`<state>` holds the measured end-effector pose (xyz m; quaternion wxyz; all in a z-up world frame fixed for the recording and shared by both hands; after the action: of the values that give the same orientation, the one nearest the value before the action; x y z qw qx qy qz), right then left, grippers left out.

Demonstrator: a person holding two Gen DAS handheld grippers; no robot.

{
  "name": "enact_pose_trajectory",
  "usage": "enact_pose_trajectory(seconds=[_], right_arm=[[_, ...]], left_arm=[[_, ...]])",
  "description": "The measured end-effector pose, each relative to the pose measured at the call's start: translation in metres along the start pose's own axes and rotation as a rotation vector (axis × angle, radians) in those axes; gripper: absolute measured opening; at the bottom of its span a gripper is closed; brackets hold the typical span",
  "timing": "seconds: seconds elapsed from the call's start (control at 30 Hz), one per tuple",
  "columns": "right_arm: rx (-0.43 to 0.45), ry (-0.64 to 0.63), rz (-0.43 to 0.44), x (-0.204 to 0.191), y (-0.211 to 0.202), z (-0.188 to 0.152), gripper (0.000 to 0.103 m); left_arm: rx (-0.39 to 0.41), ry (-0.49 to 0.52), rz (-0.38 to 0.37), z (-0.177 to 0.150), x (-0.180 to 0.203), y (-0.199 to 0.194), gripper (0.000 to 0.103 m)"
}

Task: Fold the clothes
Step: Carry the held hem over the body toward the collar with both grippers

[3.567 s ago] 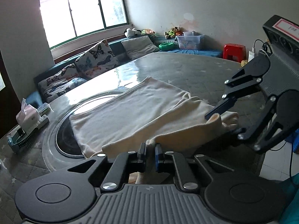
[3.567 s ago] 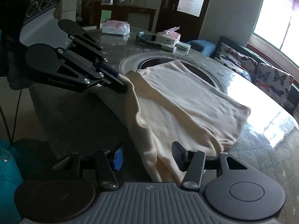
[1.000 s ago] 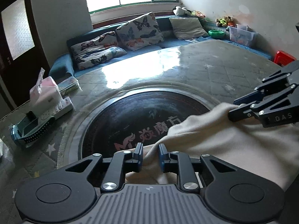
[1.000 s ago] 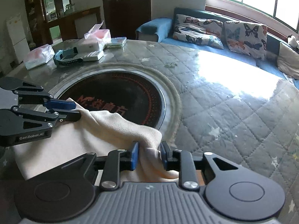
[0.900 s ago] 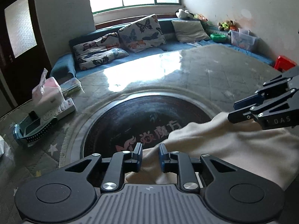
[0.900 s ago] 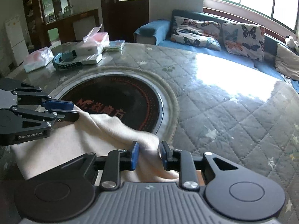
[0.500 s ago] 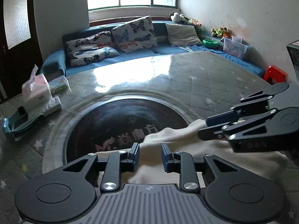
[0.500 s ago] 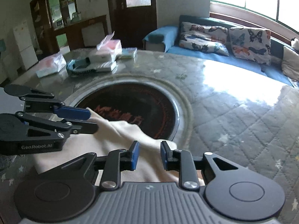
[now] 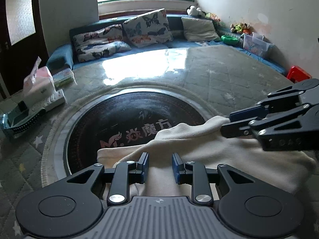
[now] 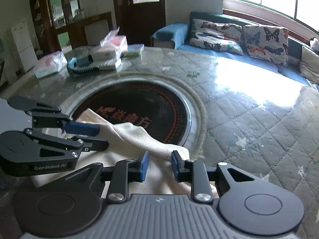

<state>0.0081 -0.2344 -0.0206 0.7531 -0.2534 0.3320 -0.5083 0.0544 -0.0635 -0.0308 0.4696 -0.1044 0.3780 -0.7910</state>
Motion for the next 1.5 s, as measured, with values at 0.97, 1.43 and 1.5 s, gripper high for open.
enact_pose_trajectory(seconds=[0.97,1.43,1.5], right_arm=[[0.018,-0.097,0.081,-0.023,-0.055,-0.086,0.026],[0.010,-0.059,0.074,-0.010,-0.084,-0.086,0.026],[0.029,-0.031,0.045,0.000,-0.082,-0.078,0.026]], left_arm=[[0.080,0.066,-0.003,-0.051,0.034,-0.050,0.026],[0.075,0.054,-0.094,-0.056,0.043,-0.068,0.029],[0.079,0.046,-0.093,-0.050,0.039,-0.065,0.029]])
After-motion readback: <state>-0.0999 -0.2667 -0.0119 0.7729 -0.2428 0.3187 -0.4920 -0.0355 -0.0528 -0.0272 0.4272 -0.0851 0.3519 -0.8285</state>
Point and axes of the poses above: each gripper's, at about its wrist camera, not at the fingertips, and y roughly the way its jaws point, x to its right, z to its top, the point moved 10 cm from there along y, roughly the way its jaws point, and after that the axes turned 15 degrees about y, right-handed, at the moved point
